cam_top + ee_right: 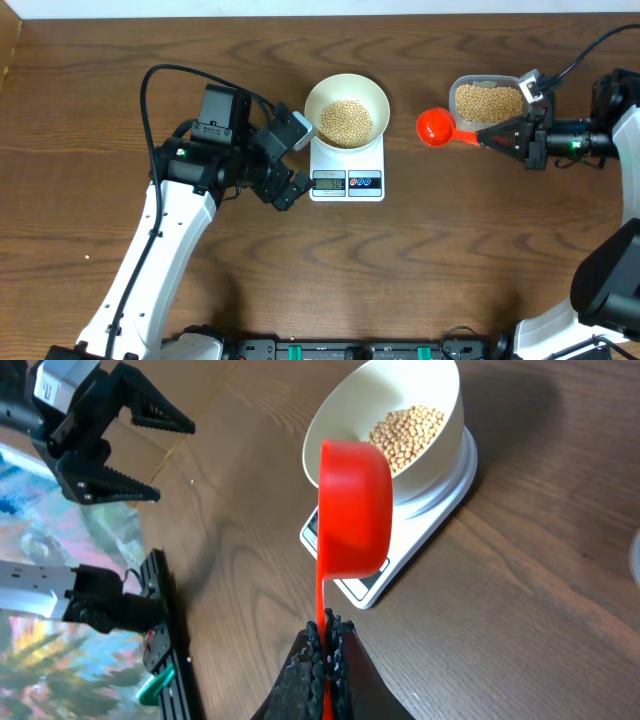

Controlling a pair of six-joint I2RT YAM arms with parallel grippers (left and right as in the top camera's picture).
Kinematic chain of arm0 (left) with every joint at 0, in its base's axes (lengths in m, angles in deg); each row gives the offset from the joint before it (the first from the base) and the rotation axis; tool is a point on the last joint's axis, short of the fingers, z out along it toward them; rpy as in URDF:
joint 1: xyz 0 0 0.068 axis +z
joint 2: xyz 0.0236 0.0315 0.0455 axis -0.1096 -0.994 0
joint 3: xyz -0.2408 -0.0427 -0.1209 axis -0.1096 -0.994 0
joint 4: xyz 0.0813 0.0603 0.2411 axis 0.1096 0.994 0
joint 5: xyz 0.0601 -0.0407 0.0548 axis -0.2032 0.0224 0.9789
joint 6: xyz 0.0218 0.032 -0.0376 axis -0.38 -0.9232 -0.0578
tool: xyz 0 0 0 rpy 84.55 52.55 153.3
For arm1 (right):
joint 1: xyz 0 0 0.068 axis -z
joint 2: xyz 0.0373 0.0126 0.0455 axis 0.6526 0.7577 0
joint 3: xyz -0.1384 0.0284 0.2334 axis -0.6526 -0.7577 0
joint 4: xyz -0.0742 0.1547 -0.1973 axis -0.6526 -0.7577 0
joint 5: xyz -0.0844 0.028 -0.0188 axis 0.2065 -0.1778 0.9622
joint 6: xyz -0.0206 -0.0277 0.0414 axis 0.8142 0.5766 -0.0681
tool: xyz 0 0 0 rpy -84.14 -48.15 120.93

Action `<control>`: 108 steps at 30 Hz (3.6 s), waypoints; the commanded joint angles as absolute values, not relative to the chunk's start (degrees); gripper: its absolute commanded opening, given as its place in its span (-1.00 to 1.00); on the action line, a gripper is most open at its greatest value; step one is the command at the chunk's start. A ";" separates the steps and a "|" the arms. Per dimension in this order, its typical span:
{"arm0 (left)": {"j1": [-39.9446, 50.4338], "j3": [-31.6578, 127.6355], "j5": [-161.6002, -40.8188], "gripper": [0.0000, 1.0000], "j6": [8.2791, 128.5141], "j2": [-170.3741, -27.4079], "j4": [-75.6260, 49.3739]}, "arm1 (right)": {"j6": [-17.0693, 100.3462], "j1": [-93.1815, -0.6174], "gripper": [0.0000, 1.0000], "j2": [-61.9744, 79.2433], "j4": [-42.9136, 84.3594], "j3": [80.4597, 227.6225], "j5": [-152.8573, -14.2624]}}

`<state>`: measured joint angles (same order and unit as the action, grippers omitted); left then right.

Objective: Scoop item into bowl and weigh 50g on scale
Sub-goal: 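Carry the scoop with the right gripper back toward the tub, then lower the scoop into the soybean tub with the right gripper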

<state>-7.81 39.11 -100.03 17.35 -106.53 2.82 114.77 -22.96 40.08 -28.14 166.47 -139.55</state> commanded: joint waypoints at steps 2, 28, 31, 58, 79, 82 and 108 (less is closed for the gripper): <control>-7.92 40.25 -99.90 0.89 17.83 -106.03 2.99 | 117.13 -21.93 -0.98 39.11 -28.60 167.06 -139.46; -7.92 40.25 -99.90 0.89 17.85 -106.03 2.99 | 117.09 -10.56 -0.98 39.11 -28.77 167.06 -137.43; -7.92 40.25 -99.90 0.89 17.83 -106.03 2.99 | 116.83 -8.66 -0.98 39.11 -28.79 167.06 -137.60; -7.92 40.25 -99.90 0.89 17.85 -106.03 2.99 | 103.52 -5.10 -0.97 39.11 -14.87 167.06 -137.51; -7.92 40.25 -99.90 0.89 17.85 -106.03 2.99 | 80.65 -21.29 -0.97 38.15 8.80 167.17 -116.12; -7.92 40.25 -99.90 0.89 17.85 -106.03 2.99 | 80.15 -24.49 -0.97 37.21 9.81 167.17 -108.99; -7.92 40.25 -99.90 0.89 17.85 -106.03 2.99 | 80.24 -37.80 -0.98 34.09 6.64 167.17 -74.98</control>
